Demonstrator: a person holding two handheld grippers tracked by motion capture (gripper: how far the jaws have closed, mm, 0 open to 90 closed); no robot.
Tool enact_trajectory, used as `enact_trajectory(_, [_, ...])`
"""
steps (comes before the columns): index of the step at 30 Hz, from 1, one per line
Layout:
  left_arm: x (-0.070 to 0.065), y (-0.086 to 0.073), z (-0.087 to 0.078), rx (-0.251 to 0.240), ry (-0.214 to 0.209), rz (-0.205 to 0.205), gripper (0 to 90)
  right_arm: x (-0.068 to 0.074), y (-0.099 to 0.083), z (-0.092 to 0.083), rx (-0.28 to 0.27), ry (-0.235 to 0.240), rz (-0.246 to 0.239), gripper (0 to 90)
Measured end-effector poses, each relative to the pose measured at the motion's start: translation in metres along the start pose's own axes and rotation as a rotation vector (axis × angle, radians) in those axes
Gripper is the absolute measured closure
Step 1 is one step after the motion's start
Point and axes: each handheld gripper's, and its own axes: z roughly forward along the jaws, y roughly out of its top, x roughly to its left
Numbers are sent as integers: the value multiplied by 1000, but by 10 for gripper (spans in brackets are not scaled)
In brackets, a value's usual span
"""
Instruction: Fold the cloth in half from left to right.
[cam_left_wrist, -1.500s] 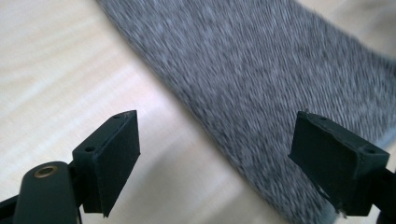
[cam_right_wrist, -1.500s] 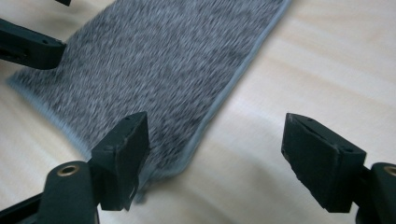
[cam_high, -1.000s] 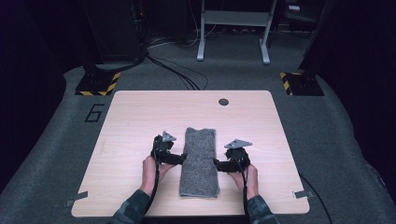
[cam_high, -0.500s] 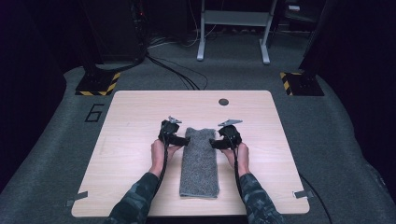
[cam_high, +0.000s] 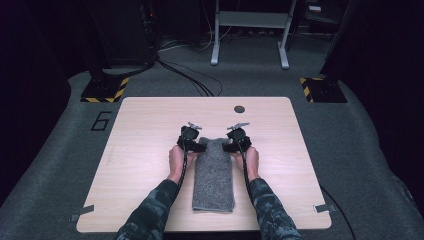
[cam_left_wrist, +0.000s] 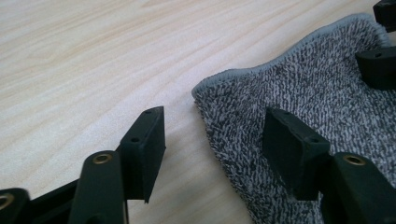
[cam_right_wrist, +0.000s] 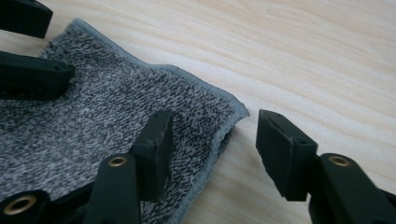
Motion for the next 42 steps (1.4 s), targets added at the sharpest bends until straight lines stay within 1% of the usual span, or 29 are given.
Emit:
enact_trajectory(1, [0,0,1,0,-5,-2,412,1,0,0,6,5,12,491])
enact_trajectory(4, [-1,-1,2,1,-15,2,463,1,-1,3,-2,7,-9,549])
enact_trajectory(6, [-3,-1,2,4,-17,5,498,3,-2,3,-2,12,-2,586])
enact_trajectory(7, [-4,-2,2,-5,-18,9,514,3,-2,3,-2,14,-4,599])
enact_trajectory(8, [-4,-2,2,-3,-18,12,531,4,-2,3,-5,15,-1,621])
enact_trajectory(9, [-5,-2,2,-15,-19,13,549,5,-2,3,-10,22,3,639])
enact_trajectory(10, [-6,-2,2,-9,-18,18,576,5,-2,3,-6,25,3,664])
enact_trajectory(11, [-7,-3,2,-17,-21,20,591,6,-2,3,-8,24,-5,687])
enact_trajectory(13, [-9,-3,2,-18,-26,21,636,7,-2,3,-8,32,-6,736])
enact_trajectory(14, [-10,-2,2,-16,-26,28,682,8,-3,3,-10,34,-8,772])
enact_trajectory(16, [-12,-2,3,-20,-28,39,737,9,-3,3,-11,44,-15,813])
enact_trajectory(17, [-12,-2,3,-21,-33,33,761,10,-3,3,-9,52,-6,827])
enact_trajectory(20, [-13,-2,4,-26,-43,27,813,10,-3,3,-15,48,0,847])
enact_trajectory(21, [-13,-2,4,-30,-40,24,829,11,-3,3,-5,51,14,854])
enact_trajectory(24, [-12,-2,3,-28,-51,21,845,13,-1,3,4,32,15,868])
enact_trajectory(26, [-11,-4,2,-41,-53,11,849,15,-1,2,4,28,18,871])
enact_trajectory(29, [-10,-6,-3,-59,-53,11,852,13,-2,-2,-22,32,41,873])
enact_trajectory(30, [-10,-6,-5,-67,-56,12,852,12,-2,-5,-35,35,41,872])
enact_trajectory(33, [-9,-7,-11,-93,-61,13,851,13,-1,-13,-69,36,28,873])
enact_trajectory(34, [-10,-6,-14,-109,-61,5,851,13,-1,-16,-78,37,20,873])
enact_trajectory(35, [-10,-6,-16,-116,-66,10,851,13,-1,-18,-84,41,24,873])
enact_trajectory(38, [-11,-5,-23,-148,-71,6,851,13,-1,-25,-108,48,25,873])
enact_trajectory(42, [-11,-3,-29,-172,-72,22,851,10,0,-32,-127,50,13,873])
